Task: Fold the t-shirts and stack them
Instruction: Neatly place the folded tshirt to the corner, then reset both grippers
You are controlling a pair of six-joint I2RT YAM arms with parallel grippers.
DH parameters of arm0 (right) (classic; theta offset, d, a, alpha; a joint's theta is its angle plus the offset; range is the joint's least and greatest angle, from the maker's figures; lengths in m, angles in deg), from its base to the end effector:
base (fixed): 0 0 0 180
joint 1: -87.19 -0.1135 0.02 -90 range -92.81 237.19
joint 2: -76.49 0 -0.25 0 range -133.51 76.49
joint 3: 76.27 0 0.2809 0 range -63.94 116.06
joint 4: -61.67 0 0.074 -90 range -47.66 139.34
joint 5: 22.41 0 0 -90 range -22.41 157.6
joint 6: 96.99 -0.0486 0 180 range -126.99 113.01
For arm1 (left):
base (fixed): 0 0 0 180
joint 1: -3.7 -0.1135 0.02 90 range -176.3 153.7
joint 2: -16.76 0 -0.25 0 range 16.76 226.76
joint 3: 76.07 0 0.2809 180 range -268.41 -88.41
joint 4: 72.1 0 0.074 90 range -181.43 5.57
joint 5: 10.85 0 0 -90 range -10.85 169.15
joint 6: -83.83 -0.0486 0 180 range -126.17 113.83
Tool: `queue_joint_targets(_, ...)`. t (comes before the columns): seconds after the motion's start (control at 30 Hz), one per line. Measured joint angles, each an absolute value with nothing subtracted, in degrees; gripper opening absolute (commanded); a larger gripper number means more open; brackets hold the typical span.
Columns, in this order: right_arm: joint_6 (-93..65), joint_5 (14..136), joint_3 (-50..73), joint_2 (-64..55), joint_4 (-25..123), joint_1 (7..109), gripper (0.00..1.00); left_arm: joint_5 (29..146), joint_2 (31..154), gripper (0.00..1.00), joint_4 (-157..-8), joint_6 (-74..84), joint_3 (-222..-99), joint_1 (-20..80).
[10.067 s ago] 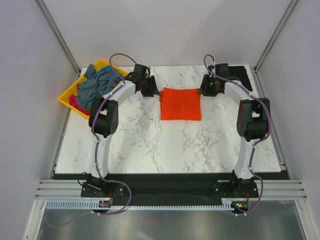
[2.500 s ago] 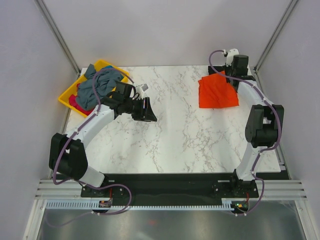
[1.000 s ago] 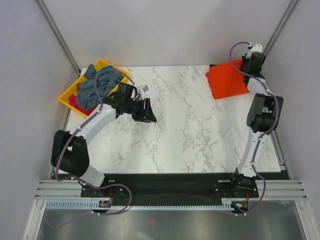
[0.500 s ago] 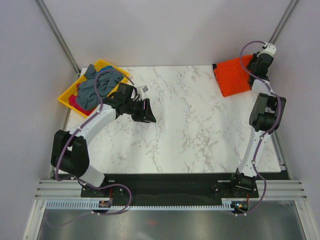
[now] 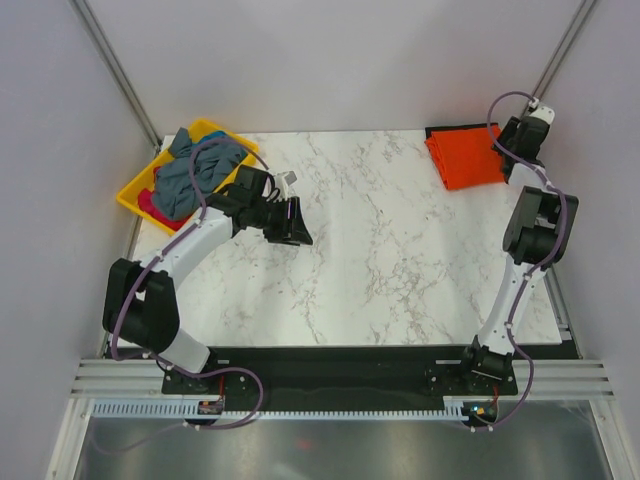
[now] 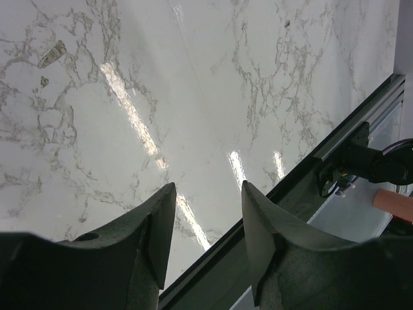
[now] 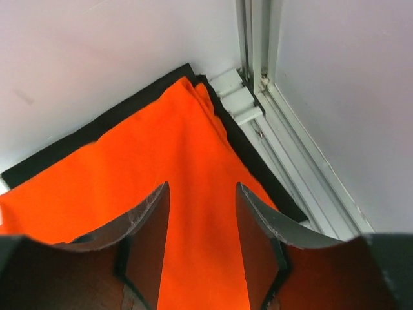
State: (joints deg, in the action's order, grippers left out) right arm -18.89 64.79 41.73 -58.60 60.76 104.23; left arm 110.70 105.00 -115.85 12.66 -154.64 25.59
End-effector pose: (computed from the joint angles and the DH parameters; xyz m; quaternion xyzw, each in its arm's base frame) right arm 0.5558 -0.1728 0.1696 0.2160 0.7795 -0.0461 0.5861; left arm 0.3227 -0.1571 0.2235 0.1097 0.9111 -0.3471 0.1933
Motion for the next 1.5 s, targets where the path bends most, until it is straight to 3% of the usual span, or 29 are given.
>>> queue_joint_targets(0.13,-20.9,64.9,33.8,-49.0,56.5,104.1,0.57,110.3,104.3,0.53,-115.9,12.4,-154.6,25.6)
queue_joint_targets(0.23,-23.1,65.4,29.0,-39.3,50.0,103.1,0.75,109.7,102.3,0.53,-115.9,11.9,-154.7,25.6)
queue_joint_targets(0.27,-24.0,65.9,27.4,-35.5,47.7,102.5,0.98,109.5,101.3,0.52,-115.9,11.8,-154.7,25.6)
queue_joint_targets(0.6,-29.1,79.7,3.3,7.7,27.8,94.0,0.98,109.1,82.6,0.59,-113.1,11.7,-154.7,25.6)
queue_joint_targets(0.63,-29.4,81.5,1.0,11.1,25.7,94.0,0.98,109.0,80.2,0.75,-112.6,11.7,-154.7,25.6)
queue_joint_targets(0.73,-30.4,85.1,-3.6,19.3,20.6,94.0,0.98,107.8,73.2,1.00,-111.1,11.8,-153.1,25.6)
queue_joint_targets(1.0,-32.0,91.5,-5.4,31.2,13.4,93.9,0.98,105.6,60.5,1.00,-110.9,13.8,-142.5,25.6)
queue_joint_targets(1.5,-34.5,91.5,-7.3,34.5,12.5,93.9,0.98,103.2,54.6,0.99,-110.9,15.9,-140.2,25.6)
